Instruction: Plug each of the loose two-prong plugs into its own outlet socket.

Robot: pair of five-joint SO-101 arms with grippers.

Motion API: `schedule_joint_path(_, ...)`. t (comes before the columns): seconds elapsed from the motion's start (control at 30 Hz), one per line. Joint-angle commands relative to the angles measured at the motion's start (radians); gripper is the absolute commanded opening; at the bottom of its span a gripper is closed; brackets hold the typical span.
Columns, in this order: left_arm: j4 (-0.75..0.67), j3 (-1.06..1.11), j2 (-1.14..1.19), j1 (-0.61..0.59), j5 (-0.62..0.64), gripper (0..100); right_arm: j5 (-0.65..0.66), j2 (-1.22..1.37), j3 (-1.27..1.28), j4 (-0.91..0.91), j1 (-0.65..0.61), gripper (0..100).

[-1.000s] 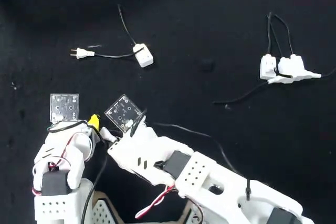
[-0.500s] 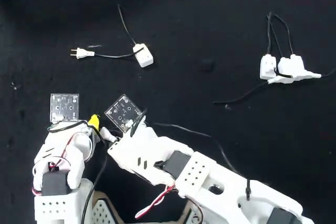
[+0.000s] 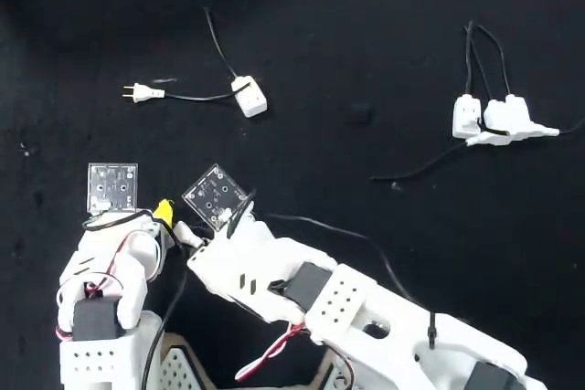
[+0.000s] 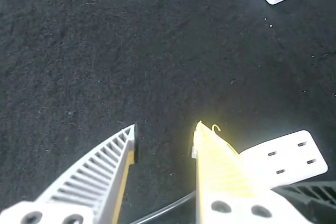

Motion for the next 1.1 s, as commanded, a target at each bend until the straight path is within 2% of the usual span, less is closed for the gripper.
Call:
schedule_joint_path(0.0, 0.003, 0.013, 0.012, 0.048, -0.02, 19, -0.031, -0.071, -0.051, -0.061, 0.038, 1.1)
schedule_joint_path(1.07, 0.002, 0.025, 0.012, 0.082, -0.023, 19, -0.068, -0.071, -0.059, -0.058, 0.046, 1.1)
